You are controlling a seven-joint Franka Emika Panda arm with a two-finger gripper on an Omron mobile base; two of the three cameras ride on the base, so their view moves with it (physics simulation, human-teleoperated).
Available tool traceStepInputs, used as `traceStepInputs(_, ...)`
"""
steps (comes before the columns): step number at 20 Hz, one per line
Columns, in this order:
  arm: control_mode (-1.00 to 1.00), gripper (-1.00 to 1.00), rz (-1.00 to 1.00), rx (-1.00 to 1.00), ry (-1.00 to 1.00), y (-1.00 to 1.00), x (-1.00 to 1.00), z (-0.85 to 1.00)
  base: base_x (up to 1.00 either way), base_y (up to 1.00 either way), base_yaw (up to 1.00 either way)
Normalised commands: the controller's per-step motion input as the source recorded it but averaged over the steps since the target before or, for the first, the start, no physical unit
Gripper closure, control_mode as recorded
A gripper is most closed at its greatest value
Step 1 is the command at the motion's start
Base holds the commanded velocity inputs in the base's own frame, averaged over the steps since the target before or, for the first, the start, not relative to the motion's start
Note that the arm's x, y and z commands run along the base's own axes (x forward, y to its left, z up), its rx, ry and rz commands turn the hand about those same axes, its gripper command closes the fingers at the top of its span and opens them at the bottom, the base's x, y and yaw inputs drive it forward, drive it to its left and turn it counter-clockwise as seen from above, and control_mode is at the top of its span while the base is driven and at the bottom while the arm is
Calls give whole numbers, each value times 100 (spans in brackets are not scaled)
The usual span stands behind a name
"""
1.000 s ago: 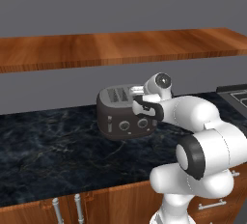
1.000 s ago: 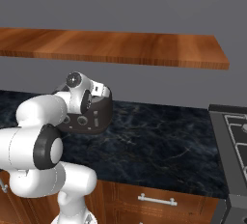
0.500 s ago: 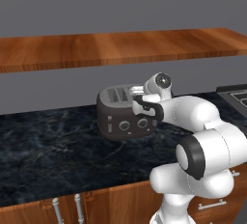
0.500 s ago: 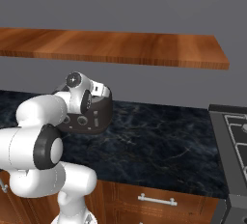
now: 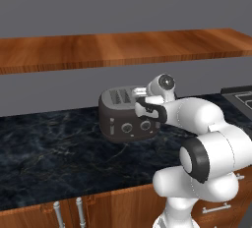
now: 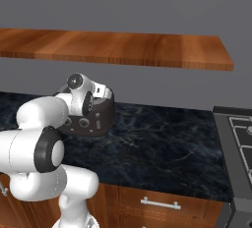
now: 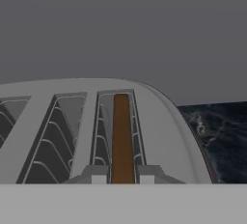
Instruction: Start the toaster. Once the lever pops up, take the bread to the plate on the dining counter.
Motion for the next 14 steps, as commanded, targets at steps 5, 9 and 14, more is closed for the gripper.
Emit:
traceStepInputs(5,-100,100,0,0,0,0,0,0,0,0,0)
traceStepInputs(9,-100,100,0,0,0,0,0,5,0,0,0)
traceStepInputs(14,-100,100,0,0,-1,0,0,22,0,0,0)
